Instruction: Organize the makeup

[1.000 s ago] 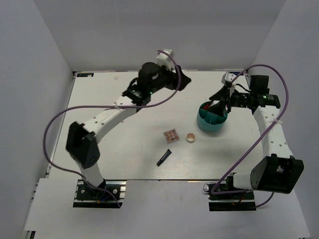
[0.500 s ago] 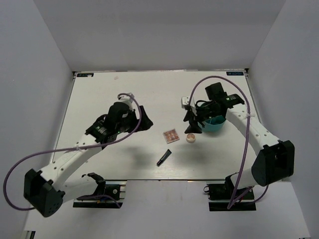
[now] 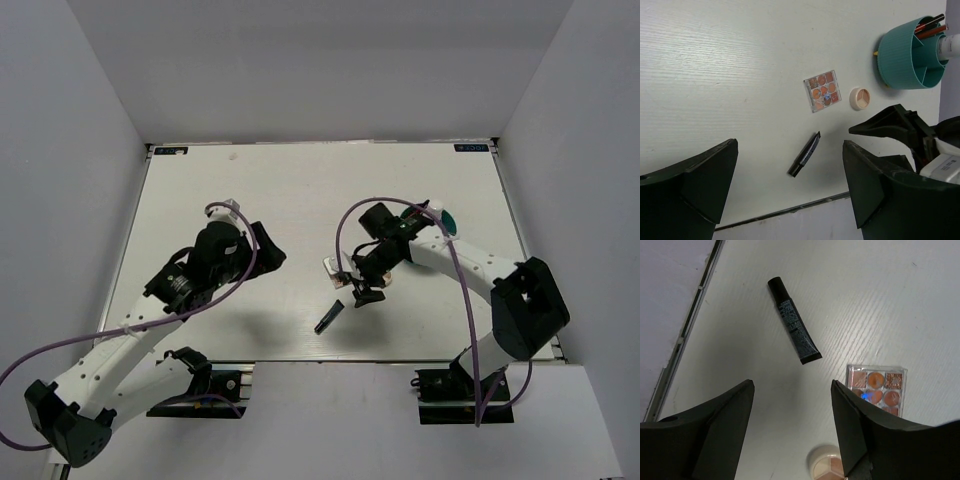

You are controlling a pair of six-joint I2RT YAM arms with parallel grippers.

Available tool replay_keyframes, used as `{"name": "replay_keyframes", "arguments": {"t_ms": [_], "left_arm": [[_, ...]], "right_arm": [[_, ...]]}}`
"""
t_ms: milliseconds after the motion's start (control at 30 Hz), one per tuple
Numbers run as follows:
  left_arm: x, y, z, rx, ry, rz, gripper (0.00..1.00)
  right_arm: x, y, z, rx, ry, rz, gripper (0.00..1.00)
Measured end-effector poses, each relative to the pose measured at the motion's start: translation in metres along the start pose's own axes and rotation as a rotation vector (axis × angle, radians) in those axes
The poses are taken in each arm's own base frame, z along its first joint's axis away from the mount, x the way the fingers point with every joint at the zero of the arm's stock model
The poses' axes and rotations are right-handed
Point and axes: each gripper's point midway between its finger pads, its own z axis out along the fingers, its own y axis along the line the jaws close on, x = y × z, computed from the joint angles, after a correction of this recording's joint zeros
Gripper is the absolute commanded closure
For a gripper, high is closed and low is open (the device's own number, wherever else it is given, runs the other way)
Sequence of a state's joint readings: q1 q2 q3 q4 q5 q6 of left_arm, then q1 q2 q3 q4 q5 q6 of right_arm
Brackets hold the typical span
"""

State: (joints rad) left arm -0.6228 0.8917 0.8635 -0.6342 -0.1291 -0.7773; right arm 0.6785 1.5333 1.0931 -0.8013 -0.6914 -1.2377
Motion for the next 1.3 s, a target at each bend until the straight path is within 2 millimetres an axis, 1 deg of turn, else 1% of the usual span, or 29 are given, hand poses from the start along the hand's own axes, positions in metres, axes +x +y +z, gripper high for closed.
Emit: {"name": "replay_keyframes", "arguments": {"t_ms": [200,467,667,833,867,1000,1100,1300], "left_arm": [[-0.001,0.008,-0.014,-0.010,-0.032,-0.038,0.06],[0.012,0.022,-0.014,-0.045,-0.011,-0.068,0.06],[0.013,0.025,-0.017,-0.050,-0.018,-0.082,0.06],[0.015,0.026,-0.019,-0.051,-0.018,-0.092,0.06],[0.015,0.027,-0.019,-0.051,-0.018,-0.094,0.06],[0.017,0.028,-0.019,-0.056,-0.014,-0.099,0.06],[0.017,0.029,-0.019,-0.056,-0.013,-0.099,0.06],[0.018,0.029,-0.019,-0.054,-0.015,-0.104,0.06]], "right_arm": [[0.003,-0.002,0.026,-0.046,0.032,-0.086,0.31],[0.009,-0.005,0.067,-0.087,0.087,-0.139,0.32],[0.015,-0.005,0.087,-0.100,0.136,-0.154,0.36],[0.019,-0.008,0.092,-0.087,0.174,-0.174,0.42],[0.020,-0.008,0.093,-0.082,0.180,-0.177,0.46],[0.027,-0.005,0.094,-0.082,0.203,-0.168,0.52],[0.028,-0.004,0.094,-0.074,0.206,-0.176,0.55],[0.031,0.001,0.091,-0.030,0.210,-0.205,0.66]]}}
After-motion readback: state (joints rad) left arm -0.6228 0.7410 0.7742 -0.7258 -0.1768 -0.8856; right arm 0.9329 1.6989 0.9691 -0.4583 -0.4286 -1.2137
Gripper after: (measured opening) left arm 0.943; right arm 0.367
